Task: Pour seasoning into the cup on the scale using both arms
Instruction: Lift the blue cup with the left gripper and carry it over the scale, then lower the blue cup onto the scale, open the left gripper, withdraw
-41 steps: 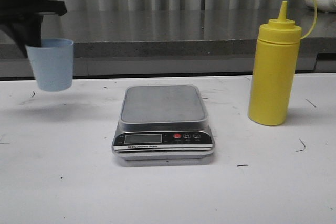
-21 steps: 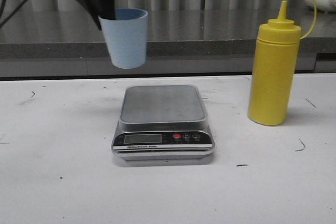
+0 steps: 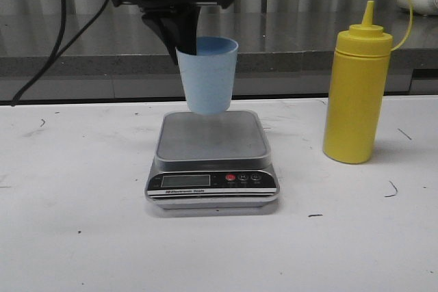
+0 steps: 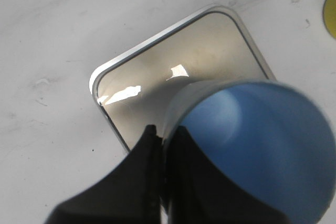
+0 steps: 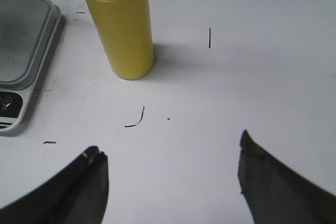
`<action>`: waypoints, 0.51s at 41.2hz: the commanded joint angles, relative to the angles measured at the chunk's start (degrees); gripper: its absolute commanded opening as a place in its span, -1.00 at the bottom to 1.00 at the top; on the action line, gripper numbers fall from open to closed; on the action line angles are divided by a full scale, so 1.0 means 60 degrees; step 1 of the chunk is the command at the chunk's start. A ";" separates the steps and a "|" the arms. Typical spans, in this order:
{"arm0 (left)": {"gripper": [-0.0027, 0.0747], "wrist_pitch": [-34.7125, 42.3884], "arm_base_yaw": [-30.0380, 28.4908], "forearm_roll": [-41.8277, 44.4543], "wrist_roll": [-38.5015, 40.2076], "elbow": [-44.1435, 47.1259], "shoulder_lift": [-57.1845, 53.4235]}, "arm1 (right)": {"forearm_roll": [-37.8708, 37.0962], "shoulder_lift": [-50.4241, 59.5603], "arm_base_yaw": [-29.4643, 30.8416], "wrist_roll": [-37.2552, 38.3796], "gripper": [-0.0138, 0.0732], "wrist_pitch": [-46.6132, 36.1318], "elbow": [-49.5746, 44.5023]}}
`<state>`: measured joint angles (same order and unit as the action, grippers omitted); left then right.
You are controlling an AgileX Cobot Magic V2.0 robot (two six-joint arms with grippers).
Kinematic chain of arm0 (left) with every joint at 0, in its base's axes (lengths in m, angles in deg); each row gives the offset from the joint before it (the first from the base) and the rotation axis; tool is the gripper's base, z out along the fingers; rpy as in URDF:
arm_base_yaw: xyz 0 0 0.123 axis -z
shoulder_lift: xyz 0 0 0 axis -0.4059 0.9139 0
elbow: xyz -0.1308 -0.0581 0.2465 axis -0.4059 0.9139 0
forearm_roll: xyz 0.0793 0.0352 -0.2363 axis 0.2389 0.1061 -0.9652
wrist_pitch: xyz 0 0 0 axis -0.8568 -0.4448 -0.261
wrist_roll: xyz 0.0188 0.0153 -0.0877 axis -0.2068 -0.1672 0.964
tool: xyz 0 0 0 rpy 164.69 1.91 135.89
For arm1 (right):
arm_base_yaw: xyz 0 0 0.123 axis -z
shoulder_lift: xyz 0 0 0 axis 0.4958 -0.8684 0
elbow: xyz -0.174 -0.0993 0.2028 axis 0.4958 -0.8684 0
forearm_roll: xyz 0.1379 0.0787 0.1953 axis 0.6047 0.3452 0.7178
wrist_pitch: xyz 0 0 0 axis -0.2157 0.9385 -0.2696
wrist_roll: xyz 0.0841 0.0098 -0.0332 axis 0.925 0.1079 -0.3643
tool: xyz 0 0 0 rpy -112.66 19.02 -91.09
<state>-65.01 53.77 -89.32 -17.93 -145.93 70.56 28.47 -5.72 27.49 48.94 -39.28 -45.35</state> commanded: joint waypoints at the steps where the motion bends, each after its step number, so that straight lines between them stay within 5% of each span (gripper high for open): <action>1: -0.98 0.0304 0.0062 -0.0015 0.0074 -0.0373 -0.0421 | -0.0048 -0.0001 -0.0021 -0.0093 0.56 -0.0611 0.0321; 21: -0.98 0.0335 0.0062 0.0112 0.0074 -0.0373 -0.0045 | -0.0048 -0.0001 -0.0021 -0.0093 0.56 -0.0611 0.0321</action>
<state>-64.65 53.77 -88.40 -17.93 -146.27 73.70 28.47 -5.72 27.49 48.94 -39.28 -45.35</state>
